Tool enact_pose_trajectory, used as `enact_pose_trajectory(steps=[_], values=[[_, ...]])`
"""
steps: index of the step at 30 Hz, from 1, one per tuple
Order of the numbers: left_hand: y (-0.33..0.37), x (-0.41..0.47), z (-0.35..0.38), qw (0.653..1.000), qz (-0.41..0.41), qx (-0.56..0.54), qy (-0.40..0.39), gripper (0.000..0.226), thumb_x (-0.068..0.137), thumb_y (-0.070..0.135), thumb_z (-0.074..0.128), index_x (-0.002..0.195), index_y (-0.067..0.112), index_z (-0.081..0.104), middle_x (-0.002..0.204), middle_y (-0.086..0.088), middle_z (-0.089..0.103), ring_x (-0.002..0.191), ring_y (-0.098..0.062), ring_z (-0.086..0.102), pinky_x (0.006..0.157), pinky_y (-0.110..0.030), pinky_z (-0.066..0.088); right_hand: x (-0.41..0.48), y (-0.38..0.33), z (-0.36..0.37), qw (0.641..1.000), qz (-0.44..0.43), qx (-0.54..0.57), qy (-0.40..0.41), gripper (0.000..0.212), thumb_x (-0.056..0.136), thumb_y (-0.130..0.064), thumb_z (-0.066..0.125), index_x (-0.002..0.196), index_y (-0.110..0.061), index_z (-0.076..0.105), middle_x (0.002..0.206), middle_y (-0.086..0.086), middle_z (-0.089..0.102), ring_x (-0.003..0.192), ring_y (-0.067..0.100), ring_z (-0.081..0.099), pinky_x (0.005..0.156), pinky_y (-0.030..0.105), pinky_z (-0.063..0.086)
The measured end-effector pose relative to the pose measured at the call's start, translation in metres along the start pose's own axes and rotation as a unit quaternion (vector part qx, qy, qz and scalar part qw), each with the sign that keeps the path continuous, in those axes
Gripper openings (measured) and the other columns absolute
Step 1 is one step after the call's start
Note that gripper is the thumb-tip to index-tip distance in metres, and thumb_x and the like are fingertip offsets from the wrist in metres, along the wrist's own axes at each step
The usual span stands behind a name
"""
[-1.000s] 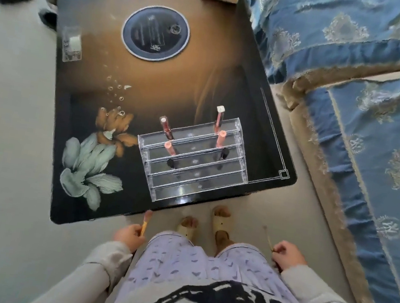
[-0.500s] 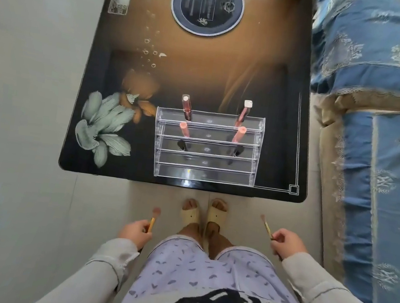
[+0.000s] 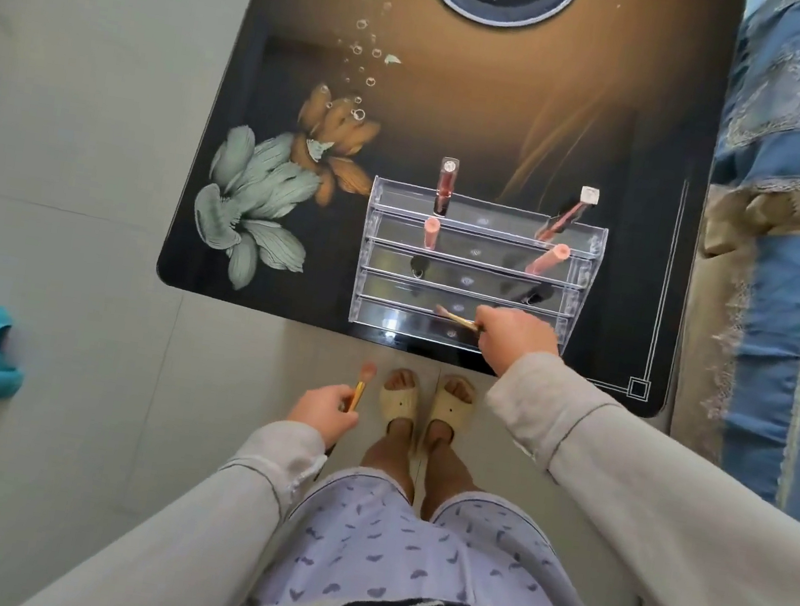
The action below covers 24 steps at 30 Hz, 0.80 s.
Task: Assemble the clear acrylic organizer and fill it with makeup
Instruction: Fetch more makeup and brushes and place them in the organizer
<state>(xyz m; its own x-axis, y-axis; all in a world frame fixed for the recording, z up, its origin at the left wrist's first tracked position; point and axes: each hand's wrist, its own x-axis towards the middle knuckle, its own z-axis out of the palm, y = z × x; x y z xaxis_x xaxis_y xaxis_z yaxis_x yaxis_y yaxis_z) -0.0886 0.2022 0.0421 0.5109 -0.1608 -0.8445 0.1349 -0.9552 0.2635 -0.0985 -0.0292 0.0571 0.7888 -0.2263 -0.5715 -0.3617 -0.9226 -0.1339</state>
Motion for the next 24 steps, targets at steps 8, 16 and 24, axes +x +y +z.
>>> enact_pose_trajectory(steps=[8, 16, 24], values=[[-0.039, -0.011, 0.003, 0.998, -0.049, -0.014, -0.020, 0.009, 0.086, 0.008, 0.052, 0.084, 0.016, 0.057, 0.089, -0.012, 0.061, 0.090, -0.030, 0.059, 0.070, -0.022, 0.035, 0.023, -0.022, 0.008, 0.984, -0.096, -0.151, 0.016, 0.021, 0.089, -0.001, 0.049, 0.108, -0.005, 0.057, 0.108, 0.012, 0.067, 0.103, 0.031, 0.061, 0.075, 0.038, 0.050], [-0.056, -0.008, 0.003, 0.996, -0.084, -0.010, -0.015, 0.008, 0.086, 0.009, 0.050, 0.080, 0.015, 0.051, 0.080, -0.005, 0.055, 0.079, -0.023, 0.049, 0.067, -0.023, 0.036, 0.025, -0.021, 0.019, 0.978, -0.134, -0.158, 0.009, 0.027, 0.090, -0.011, 0.053, 0.117, -0.005, 0.053, 0.119, 0.011, 0.058, 0.113, 0.028, 0.052, 0.081, 0.037, 0.050], [-0.025, -0.005, 0.005, 0.998, -0.051, -0.029, -0.006, 0.007, 0.086, 0.010, 0.050, 0.082, 0.015, 0.053, 0.084, -0.006, 0.056, 0.080, -0.023, 0.049, 0.073, -0.024, 0.038, 0.008, -0.014, 0.027, 0.994, -0.098, -0.043, 0.035, 0.044, 0.090, -0.006, 0.046, 0.133, -0.010, 0.040, 0.133, 0.010, 0.049, 0.120, 0.028, 0.046, 0.093, 0.037, 0.044]])
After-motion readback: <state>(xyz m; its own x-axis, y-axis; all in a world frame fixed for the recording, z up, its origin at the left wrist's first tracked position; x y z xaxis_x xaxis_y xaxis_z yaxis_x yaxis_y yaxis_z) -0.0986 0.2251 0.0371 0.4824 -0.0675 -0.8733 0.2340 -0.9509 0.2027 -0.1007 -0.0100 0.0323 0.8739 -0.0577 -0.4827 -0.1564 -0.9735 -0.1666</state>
